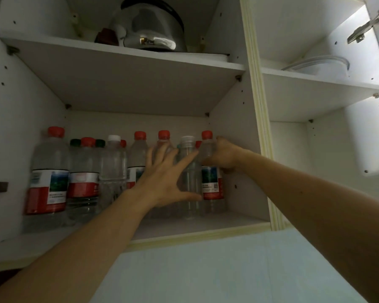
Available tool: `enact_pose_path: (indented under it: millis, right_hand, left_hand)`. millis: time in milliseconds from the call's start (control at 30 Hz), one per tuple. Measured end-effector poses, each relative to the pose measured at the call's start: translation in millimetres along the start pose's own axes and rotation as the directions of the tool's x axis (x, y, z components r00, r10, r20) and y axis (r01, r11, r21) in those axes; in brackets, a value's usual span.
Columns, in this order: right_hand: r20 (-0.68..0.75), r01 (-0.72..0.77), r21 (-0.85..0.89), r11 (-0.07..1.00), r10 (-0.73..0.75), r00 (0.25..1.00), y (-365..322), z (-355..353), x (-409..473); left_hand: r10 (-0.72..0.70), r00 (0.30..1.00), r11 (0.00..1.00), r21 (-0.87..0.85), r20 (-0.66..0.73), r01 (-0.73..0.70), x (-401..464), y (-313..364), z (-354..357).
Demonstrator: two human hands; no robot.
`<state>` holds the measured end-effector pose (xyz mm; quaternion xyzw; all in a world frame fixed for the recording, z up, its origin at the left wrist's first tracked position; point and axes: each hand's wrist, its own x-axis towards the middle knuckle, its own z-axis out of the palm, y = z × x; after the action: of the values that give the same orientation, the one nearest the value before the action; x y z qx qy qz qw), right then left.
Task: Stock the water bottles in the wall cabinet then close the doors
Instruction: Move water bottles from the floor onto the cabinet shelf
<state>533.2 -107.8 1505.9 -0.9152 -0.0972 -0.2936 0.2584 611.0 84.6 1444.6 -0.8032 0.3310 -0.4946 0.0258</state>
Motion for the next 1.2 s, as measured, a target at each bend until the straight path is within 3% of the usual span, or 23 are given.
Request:
enact_pose_path:
  millis: [367, 467, 633, 967, 1200]
  right_hand:
    - [-0.060, -0.046, -0.246, 0.968, 0.032, 0.998, -3, -16, -10]
    - [-0.083, -0.020, -0.134, 0.991, 0.009, 0.997, -1, -16, -16]
    - [-0.098, -0.010, -0.113, 0.994, -0.001, 0.995, 2, -6, -19]
    - [-0.164, -0.080, -0.102, 0.992, 0.063, 0.984, 9, -1, -28]
    - [-0.231, -0.082, -0.053, 0.995, 0.068, 0.971, 8, 6, -24]
  left_hand:
    - [-0.076, 0.997, 0.995, 0.068, -0.017, 0.077, 1, 14, 7]
    - [-0.095, 0.995, 0.987, 0.124, -0.036, 0.099, 2, 20, 9]
    - [-0.121, 0.992, 0.983, 0.136, -0.035, 0.125, 2, 28, 12]
    - [0.017, 0.999, 0.987, -0.161, 0.050, -0.009, -19, -2, -2]
    - [-0.004, 1.000, 1.000, -0.018, 0.027, 0.004, -16, 10, 1]
